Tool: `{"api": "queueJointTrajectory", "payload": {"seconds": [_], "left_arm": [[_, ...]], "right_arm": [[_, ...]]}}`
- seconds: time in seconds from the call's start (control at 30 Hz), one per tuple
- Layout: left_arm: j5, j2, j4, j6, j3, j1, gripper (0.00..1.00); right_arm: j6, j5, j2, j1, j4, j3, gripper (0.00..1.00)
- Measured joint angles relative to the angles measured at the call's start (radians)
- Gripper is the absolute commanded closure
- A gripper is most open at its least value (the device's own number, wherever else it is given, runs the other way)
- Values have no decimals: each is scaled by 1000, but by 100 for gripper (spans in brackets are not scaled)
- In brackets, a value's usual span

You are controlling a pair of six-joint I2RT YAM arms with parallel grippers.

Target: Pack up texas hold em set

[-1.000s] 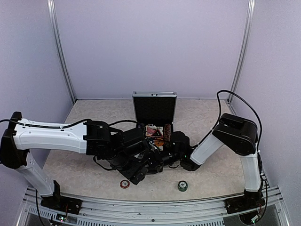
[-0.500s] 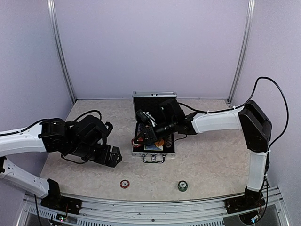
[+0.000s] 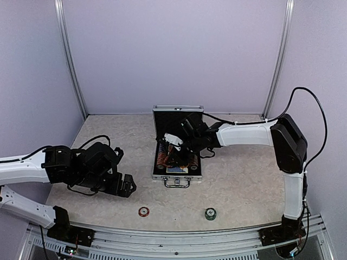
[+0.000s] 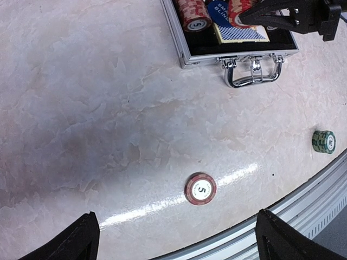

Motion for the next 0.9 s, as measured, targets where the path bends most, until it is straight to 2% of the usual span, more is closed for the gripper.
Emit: {"api": "queueJointTrajectory", "payload": {"seconds": [0.33,0.83,0.87,0.9], "left_arm": [[30,7,61,-14,-44,0,1],[51,12,103,-27,-75,0,1],[51,12,105,-29,-76,0,1],[51,12,106,-29,-77,0,1]], "right_arm": [[-238,161,17,81,-2,3,100],[-344,198,135,106,-5,113,100],[-348,198,142,106,-7,123,99],[-351,199,146,108,-7,128,90]]}}
